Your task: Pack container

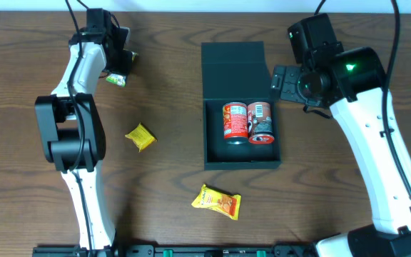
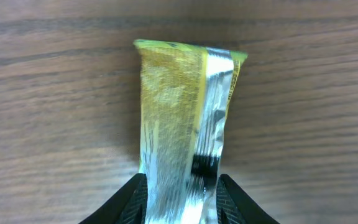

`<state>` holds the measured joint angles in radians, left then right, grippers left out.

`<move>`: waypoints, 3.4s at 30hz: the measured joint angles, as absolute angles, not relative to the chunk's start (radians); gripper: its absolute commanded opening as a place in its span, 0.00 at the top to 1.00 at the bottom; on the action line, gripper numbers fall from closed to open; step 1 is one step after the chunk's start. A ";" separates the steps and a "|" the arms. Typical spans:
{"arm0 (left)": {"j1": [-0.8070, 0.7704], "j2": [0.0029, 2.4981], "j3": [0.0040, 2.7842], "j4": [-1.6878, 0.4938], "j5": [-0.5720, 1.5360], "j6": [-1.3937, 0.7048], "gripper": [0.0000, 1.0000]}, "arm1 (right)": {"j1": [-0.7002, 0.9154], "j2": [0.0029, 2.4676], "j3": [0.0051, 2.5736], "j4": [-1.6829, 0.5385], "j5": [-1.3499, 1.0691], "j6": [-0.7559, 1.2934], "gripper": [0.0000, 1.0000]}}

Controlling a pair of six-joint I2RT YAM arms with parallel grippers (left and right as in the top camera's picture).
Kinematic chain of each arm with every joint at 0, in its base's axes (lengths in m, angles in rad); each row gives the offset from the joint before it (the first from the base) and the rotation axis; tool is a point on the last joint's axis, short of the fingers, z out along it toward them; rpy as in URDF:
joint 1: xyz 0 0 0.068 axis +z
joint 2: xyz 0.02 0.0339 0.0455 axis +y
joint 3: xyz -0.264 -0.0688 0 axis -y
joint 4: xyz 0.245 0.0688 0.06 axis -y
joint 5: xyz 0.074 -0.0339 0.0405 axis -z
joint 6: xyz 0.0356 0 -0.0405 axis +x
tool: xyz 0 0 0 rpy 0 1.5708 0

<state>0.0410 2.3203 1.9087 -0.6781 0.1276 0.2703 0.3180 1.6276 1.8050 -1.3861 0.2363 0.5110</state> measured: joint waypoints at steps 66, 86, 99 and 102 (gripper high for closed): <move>0.023 2.310 1.904 -0.673 0.079 0.423 0.54 | 0.318 1.628 1.805 -1.387 0.240 0.511 0.01; 0.023 2.338 1.892 -0.651 0.089 0.400 0.54 | 0.318 1.628 1.805 -1.387 0.240 0.511 0.01; 0.023 2.369 1.892 -0.646 0.089 0.388 0.58 | 0.318 1.628 1.805 -1.387 0.240 0.511 0.01; 0.022 2.369 1.892 -0.647 0.074 0.385 0.63 | 0.318 1.628 1.805 -1.387 0.240 0.511 0.01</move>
